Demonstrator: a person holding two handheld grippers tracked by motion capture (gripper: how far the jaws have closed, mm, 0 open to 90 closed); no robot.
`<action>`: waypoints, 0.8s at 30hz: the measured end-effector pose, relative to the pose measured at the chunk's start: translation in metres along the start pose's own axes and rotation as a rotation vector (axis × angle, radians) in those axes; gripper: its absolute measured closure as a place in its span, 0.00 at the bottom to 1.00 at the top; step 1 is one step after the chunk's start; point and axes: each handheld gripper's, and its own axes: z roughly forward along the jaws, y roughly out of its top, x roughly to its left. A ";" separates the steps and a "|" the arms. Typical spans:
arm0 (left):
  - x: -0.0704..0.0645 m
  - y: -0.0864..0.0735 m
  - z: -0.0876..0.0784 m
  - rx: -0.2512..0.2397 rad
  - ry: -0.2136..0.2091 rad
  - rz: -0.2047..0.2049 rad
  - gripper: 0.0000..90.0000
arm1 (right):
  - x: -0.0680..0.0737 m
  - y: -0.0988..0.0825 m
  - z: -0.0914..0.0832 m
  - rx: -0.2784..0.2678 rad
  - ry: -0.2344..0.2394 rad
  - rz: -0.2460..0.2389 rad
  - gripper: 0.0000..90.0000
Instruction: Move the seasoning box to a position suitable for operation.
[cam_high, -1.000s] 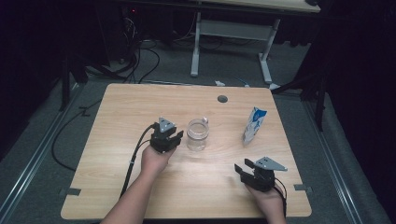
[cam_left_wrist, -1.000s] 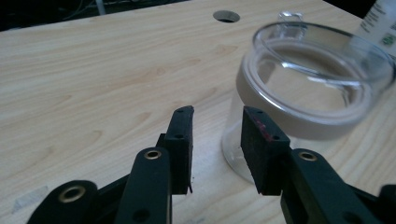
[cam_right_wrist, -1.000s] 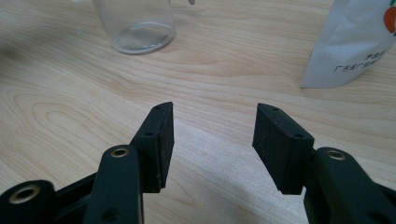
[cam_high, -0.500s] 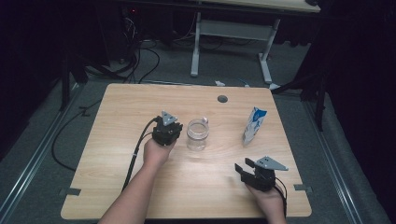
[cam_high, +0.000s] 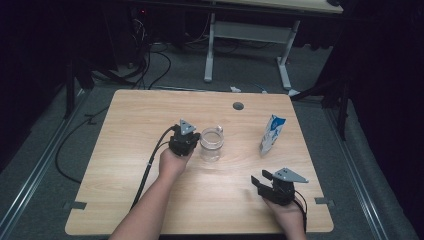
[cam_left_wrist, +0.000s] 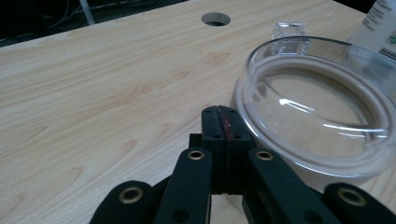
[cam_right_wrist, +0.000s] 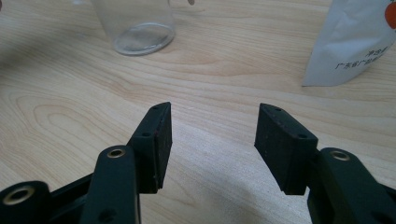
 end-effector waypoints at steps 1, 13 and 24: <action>0.000 0.000 0.000 0.001 -0.002 -0.002 1.00 | 0.000 0.000 0.000 0.002 0.000 0.001 0.51; -0.017 -0.012 -0.012 -0.026 -0.028 0.017 1.00 | 0.003 -0.001 0.003 0.010 -0.002 -0.019 0.51; -0.043 -0.022 -0.022 -0.049 -0.065 0.037 1.00 | 0.005 -0.001 0.005 0.018 -0.003 -0.021 0.52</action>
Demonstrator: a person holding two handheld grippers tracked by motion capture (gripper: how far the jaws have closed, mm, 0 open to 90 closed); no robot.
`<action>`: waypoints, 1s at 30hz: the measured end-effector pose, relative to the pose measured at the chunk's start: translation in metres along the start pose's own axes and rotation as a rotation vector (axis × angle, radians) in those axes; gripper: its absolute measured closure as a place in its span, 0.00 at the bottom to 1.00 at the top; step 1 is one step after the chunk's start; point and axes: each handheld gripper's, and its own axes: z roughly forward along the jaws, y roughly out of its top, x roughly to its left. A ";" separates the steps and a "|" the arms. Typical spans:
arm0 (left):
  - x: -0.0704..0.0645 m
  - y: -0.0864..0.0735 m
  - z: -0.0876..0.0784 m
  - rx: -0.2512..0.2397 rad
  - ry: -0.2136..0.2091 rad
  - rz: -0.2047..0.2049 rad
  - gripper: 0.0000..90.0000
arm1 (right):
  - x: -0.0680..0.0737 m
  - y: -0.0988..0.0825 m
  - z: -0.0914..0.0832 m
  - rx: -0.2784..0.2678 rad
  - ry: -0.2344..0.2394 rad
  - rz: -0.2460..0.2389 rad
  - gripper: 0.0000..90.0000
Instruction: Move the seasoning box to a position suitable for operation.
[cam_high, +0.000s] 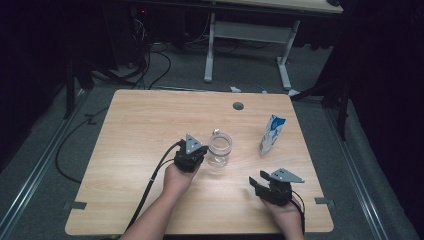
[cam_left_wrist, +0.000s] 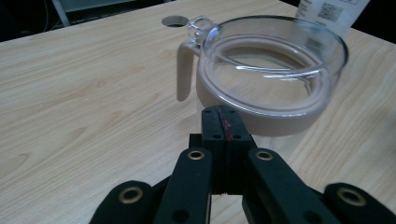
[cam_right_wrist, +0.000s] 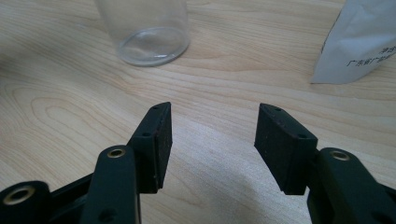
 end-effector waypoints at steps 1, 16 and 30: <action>-0.002 0.000 0.000 0.001 -0.005 0.000 1.00 | 0.000 0.000 0.000 0.000 0.000 0.000 0.51; -0.031 0.003 -0.007 -0.036 -0.065 0.008 1.00 | -0.001 0.000 -0.001 -0.007 0.002 0.009 0.52; 0.005 0.068 0.049 0.014 -0.032 -0.054 1.00 | -0.004 0.001 -0.005 -0.021 0.013 0.017 0.52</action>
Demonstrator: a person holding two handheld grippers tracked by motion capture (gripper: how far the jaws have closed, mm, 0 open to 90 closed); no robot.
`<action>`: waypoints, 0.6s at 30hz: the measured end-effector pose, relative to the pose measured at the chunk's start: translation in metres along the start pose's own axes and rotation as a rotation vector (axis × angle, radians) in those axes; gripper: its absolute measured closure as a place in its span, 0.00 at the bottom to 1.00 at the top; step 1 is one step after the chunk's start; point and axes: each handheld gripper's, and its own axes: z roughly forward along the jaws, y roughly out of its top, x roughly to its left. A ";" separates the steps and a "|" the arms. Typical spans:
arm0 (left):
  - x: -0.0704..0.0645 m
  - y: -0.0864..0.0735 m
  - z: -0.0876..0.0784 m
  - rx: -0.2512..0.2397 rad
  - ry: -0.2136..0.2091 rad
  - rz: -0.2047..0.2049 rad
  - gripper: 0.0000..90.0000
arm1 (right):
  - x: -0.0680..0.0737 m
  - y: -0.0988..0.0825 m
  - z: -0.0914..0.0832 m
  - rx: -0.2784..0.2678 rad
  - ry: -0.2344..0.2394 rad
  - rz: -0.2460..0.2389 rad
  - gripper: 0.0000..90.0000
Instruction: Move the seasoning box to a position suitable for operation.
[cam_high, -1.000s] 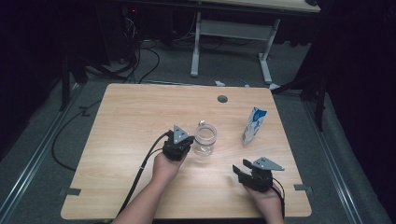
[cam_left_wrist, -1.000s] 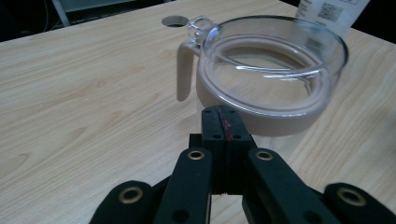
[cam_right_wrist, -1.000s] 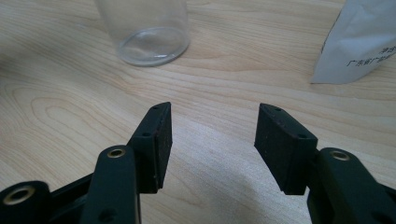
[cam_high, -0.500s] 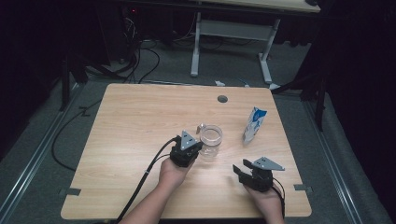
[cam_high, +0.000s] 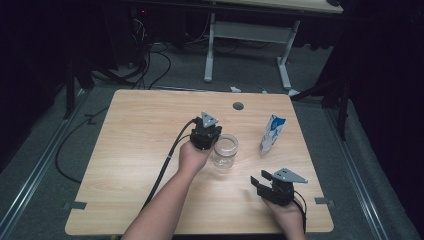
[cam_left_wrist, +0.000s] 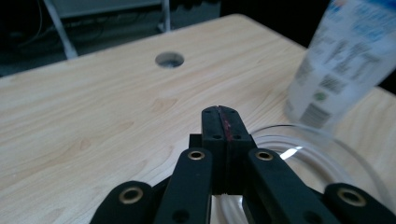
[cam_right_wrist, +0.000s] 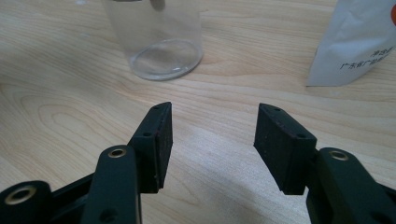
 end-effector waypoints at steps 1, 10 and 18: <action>0.000 0.000 0.000 0.000 0.000 0.000 1.00 | 0.000 0.000 0.000 0.000 0.000 0.000 0.52; -0.004 -0.009 0.006 0.029 -0.012 0.026 1.00 | 0.000 0.000 -0.003 -0.006 -0.001 0.006 0.52; -0.005 -0.030 -0.016 -0.005 -0.015 0.037 1.00 | 0.003 -0.001 -0.001 -0.001 0.005 -0.004 0.52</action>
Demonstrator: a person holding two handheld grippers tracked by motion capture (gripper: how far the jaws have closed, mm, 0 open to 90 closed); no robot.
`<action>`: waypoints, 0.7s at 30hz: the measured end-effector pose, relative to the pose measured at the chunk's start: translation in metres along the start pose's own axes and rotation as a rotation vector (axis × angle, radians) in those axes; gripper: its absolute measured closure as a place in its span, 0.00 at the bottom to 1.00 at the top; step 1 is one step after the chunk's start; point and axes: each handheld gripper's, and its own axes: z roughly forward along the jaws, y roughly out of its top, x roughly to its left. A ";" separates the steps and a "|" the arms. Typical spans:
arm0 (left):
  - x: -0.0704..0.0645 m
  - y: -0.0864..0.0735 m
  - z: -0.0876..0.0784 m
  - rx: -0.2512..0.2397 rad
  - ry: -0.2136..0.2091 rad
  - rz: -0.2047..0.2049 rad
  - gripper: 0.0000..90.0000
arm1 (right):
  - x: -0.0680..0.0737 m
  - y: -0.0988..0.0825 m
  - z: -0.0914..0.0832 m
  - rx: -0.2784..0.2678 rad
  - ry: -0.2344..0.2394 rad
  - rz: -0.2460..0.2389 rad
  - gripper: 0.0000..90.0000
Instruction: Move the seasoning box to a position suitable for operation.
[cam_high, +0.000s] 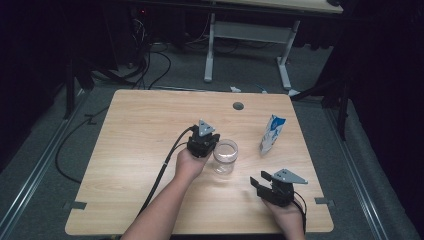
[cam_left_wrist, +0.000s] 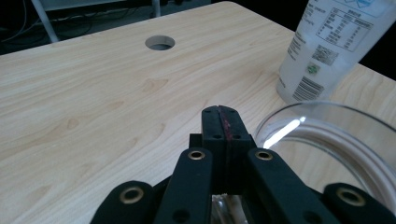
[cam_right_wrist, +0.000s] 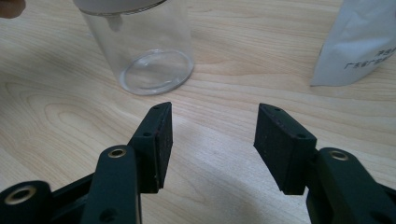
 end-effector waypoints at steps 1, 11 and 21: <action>-0.001 -0.002 -0.003 0.000 0.000 0.004 1.00 | 0.001 0.000 0.001 0.002 0.001 0.000 0.52; -0.015 -0.019 -0.022 -0.008 0.007 0.029 1.00 | 0.009 -0.001 0.004 0.016 0.006 -0.018 0.52; -0.003 -0.021 -0.068 -0.093 0.041 0.005 0.97 | 0.016 0.001 0.009 0.004 -0.010 -0.046 0.82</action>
